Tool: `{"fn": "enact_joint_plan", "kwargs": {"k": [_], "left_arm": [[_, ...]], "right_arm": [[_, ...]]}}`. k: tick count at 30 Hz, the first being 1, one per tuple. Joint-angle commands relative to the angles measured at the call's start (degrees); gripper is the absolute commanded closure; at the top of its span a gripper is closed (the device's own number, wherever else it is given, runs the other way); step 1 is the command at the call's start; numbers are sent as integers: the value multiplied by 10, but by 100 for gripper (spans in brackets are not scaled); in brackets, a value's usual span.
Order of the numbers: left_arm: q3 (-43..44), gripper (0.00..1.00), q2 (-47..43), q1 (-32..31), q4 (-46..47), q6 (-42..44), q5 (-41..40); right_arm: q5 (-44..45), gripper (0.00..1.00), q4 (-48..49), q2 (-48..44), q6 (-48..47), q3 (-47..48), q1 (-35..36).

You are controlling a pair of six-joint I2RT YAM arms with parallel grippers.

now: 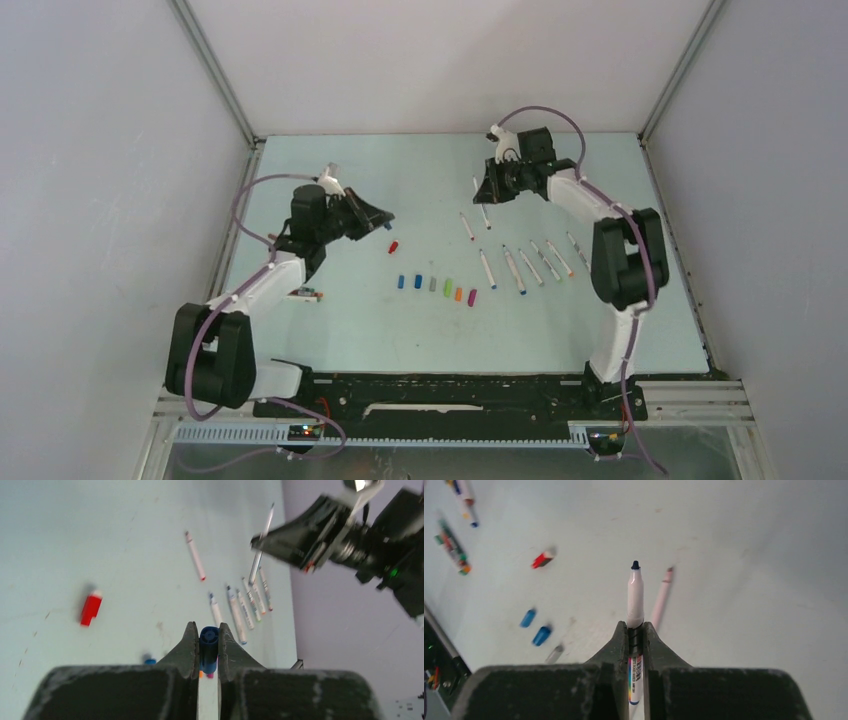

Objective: Open the pen caps
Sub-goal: Place the pen at the center of the board.

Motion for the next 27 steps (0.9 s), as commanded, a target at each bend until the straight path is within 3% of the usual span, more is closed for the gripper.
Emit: {"fn": "enact_joint_plan", "kwargs": {"k": [1, 16, 27], "left_arm": [[-14, 100, 1, 0, -20, 11, 10], [44, 100, 80, -53, -95, 66, -36], [77, 100, 95, -71, -154, 92, -69]], "right_arm": [[28, 100, -131, 88, -26, 120, -17], [89, 94, -197, 219, -33, 231, -1], [115, 78, -213, 236, -39, 245, 6]]}}
